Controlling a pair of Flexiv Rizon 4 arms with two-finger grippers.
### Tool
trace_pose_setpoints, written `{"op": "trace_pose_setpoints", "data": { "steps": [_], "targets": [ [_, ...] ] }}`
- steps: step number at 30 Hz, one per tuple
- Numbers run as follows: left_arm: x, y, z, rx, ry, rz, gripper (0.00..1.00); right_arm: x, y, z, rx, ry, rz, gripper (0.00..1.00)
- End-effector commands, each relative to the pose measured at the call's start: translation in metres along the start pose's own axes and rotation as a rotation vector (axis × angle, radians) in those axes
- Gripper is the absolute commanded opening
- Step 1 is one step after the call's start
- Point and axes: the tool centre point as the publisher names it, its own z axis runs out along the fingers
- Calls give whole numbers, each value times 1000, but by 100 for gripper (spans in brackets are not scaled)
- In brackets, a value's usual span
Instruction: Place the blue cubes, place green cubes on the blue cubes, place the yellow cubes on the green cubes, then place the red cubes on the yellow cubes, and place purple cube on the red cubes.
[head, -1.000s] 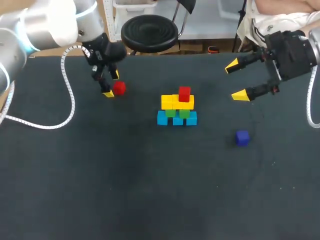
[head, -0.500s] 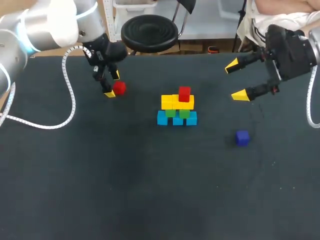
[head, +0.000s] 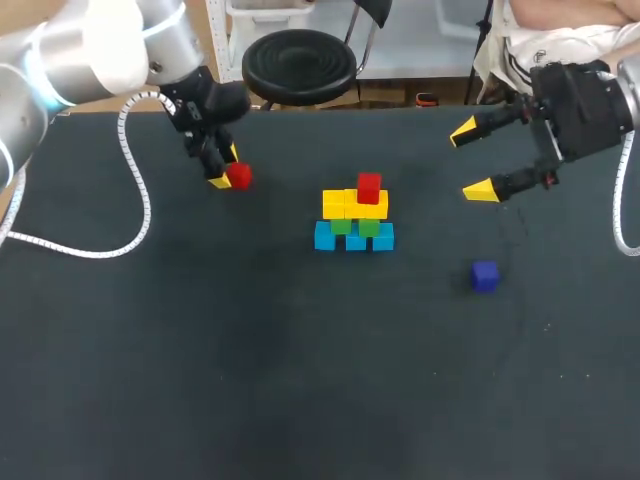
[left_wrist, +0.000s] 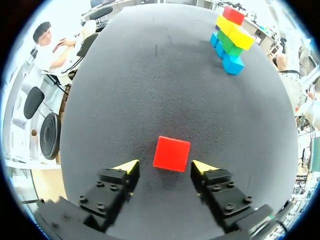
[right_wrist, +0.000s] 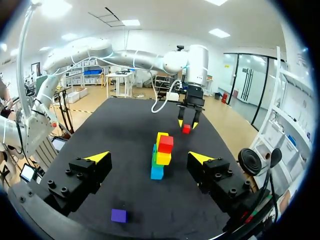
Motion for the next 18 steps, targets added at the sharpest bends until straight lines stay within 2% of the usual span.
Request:
{"op": "trace_pose_setpoints", "data": {
  "steps": [1, 4, 6, 8, 9, 10, 18],
  "targets": [
    [2, -3, 0, -7, -7, 2, 41, 0, 0, 0, 0, -2, -1, 100],
    [3, -4, 0, -8, -10, 1, 42, 0, 0, 0, 0, -2, -1, 100],
    [3, -5, 0, -9, -11, 3, 36, 0, 0, 0, 0, -2, -1, 100],
    [2, -6, 0, -10, -14, 4, 46, 0, 0, 0, 0, -2, -1, 100],
    [1, -6, 0, -10, -15, 5, 85, 0, 0, 0, 0, -2, -1, 100],
    [1, -6, -1, -9, -16, 6, 99, 0, 0, 0, 0, -2, -1, 100],
    [-6, -7, -2, -10, -23, 25, 100, 0, 0, 0, 0, -2, -1, 100]
  ]
}}
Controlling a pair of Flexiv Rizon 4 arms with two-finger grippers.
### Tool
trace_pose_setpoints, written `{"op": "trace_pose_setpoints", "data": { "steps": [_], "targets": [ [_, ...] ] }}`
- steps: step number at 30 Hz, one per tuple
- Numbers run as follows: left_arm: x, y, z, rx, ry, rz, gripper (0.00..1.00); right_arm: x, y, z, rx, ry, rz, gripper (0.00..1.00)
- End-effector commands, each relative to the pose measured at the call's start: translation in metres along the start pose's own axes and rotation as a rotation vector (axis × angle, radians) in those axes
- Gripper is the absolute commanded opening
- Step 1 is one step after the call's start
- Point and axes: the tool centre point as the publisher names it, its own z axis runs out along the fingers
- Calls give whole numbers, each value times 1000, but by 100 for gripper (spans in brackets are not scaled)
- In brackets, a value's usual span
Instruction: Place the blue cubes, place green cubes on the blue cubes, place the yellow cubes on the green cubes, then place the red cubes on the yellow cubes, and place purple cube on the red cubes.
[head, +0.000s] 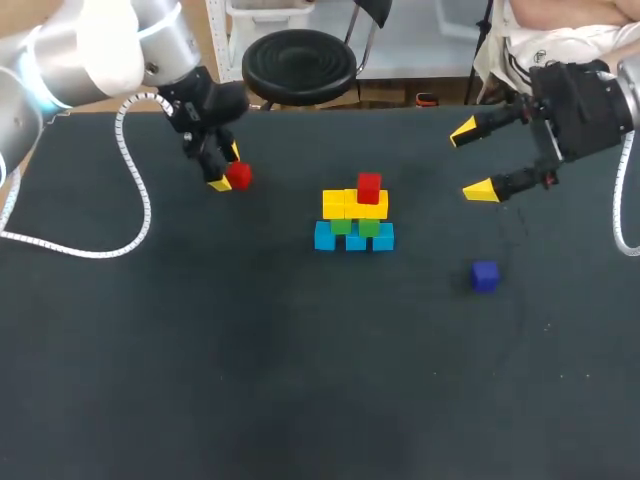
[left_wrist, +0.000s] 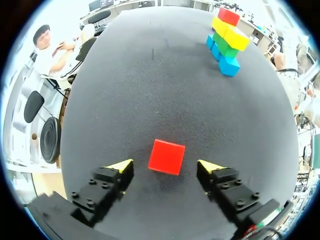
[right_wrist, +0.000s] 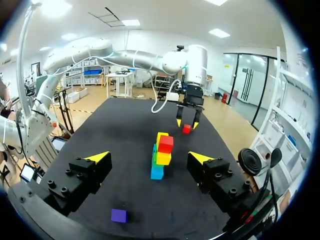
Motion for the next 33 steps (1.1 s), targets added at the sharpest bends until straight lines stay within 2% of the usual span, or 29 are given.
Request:
{"op": "trace_pose_setpoints", "data": {
  "steps": [1, 8, 10, 11, 12, 13, 22, 27, 30, 33],
  "targets": [
    [-2, -4, -1, -9, 1, 5, 100, 0, 0, 0, 0, -2, -1, 100],
    [-3, -4, -1, -11, 0, 13, 100, 0, 0, 0, 0, -2, -1, 100],
    [-3, -4, -1, -11, 0, 12, 51, 0, 0, 0, 0, -2, -1, 100],
    [-3, -4, -1, -12, 0, 12, 34, 0, 0, 0, 0, -2, -1, 100],
    [-3, -4, -1, -12, -1, 12, 11, 0, 0, 0, 0, -2, -1, 100],
    [-3, -5, -1, -12, -2, 12, 0, 0, 0, 0, 0, -2, -1, 100],
    [-7, -9, -2, -17, -9, 23, 0, 0, 0, 0, 0, -2, -1, 100],
    [-12, -17, -12, -37, -26, 32, 0, 0, 0, 0, 0, -2, -1, 100],
    [-13, -21, -22, -62, -9, 5, 0, 0, 0, 0, 0, -2, -1, 100],
    [-15, -30, -38, -99, 40, -85, 0, 0, 0, 0, 0, -2, -1, 100]
  ]
}}
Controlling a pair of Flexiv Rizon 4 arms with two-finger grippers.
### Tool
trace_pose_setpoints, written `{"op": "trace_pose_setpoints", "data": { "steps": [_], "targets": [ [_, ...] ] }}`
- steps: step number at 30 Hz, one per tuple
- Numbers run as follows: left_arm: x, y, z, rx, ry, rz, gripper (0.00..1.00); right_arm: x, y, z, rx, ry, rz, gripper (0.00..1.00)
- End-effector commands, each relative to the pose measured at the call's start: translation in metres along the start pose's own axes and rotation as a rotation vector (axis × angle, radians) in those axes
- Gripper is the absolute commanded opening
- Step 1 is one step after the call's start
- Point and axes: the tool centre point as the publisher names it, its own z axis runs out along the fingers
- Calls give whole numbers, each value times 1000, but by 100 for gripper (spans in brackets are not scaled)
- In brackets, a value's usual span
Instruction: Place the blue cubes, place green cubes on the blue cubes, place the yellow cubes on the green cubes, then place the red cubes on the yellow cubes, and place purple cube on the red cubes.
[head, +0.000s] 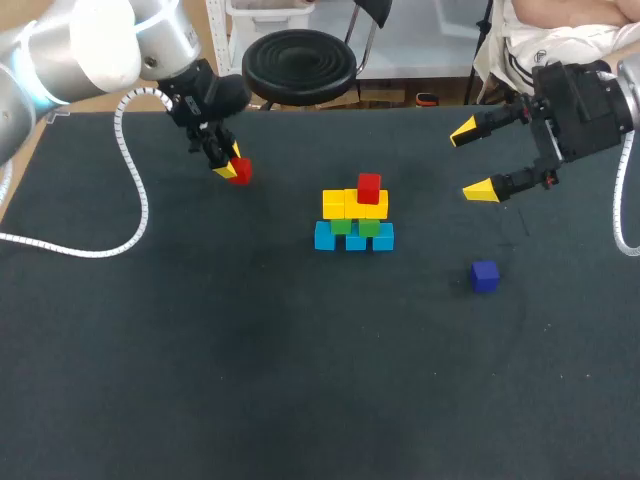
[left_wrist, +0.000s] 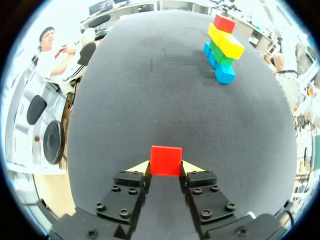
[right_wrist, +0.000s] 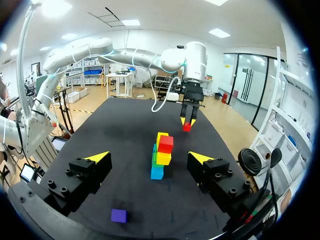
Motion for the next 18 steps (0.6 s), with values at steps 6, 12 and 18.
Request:
{"op": "trace_pose_setpoints", "data": {
  "steps": [6, 12, 18],
  "targets": [
    [-8, -67, -47, -162, 77, -188, 0, 0, 0, 0, 0, -2, -1, 100],
    [-9, -112, -58, -187, 60, -292, 0, 0, 0, 0, 0, -2, -1, 100],
    [-9, -137, -49, -181, 27, -361, 0, 0, 0, 0, 0, -2, -1, 100]
  ]
}}
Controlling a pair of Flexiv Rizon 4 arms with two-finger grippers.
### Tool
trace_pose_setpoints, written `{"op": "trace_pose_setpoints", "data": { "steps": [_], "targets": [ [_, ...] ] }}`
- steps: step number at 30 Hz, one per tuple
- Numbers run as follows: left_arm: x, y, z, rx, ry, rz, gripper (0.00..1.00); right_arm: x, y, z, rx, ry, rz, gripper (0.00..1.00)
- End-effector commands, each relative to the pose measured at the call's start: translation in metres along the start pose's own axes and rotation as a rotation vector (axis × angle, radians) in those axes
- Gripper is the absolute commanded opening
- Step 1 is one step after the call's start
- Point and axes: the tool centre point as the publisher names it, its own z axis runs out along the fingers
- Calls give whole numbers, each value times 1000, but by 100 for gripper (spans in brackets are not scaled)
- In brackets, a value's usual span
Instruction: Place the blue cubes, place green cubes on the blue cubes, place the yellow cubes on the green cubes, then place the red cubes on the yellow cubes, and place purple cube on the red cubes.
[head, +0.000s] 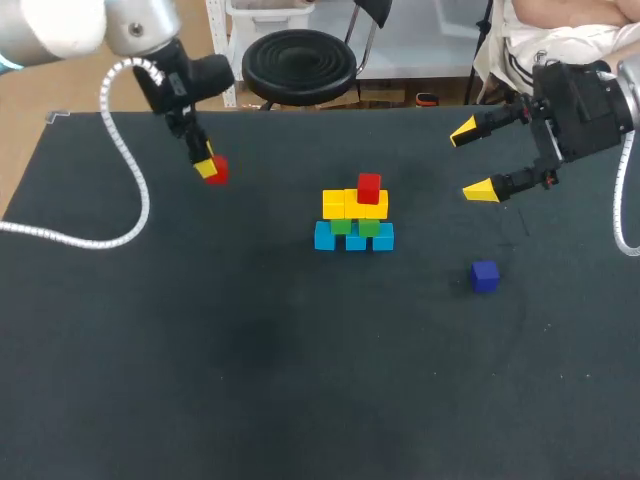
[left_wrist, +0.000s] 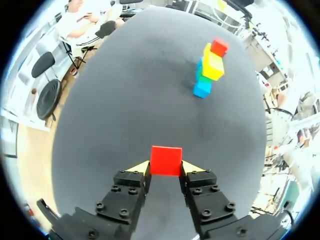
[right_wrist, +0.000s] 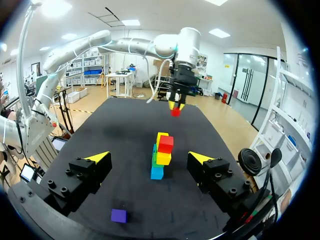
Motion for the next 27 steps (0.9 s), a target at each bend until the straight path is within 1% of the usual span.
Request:
{"op": "trace_pose_setpoints", "data": {
  "steps": [1, 4, 8, 10, 11, 13, 14, 15, 18, 23, 26, 27],
  "targets": [
    [13, -52, 13, -284, -65, -45, 0, 1, 0, 0, 0, -2, -1, 100],
    [12, -57, 16, -298, -82, -35, 0, 1, 0, 0, 0, -2, -1, 100],
    [5, -53, 24, -242, -117, -19, 0, 1, 0, 0, 0, -2, -1, 100],
    [-3, -53, 27, -179, -164, -9, 0, 1, 0, 0, 0, -2, -1, 100],
    [-7, -52, 29, -147, -201, -12, 0, 1, 0, 0, 0, -2, -1, 100],
    [-20, -51, 32, -101, -207, -2, 0, 1, 0, 0, 0, -2, -1, 100],
    [-26, -52, 33, -104, -195, 13, 0, 1, 0, 0, 0, -2, -1, 100],
    [-33, -54, 35, -106, -165, 40, 0, 1, 0, 0, 0, -2, -1, 100],
    [-37, -56, 42, -82, -133, 50, 0, 1, 0, 0, 0, -2, -1, 100],
    [-34, -55, 47, -78, -98, 29, 0, 1, 0, 0, 0, -2, -1, 100],
    [-32, -58, 49, -114, -94, 24, 0, 1, 0, 0, 0, -2, -1, 100],
    [-31, -59, 49, -135, -114, 16, 0, 1, 0, 0, 0, -2, -1, 100]
  ]
}}
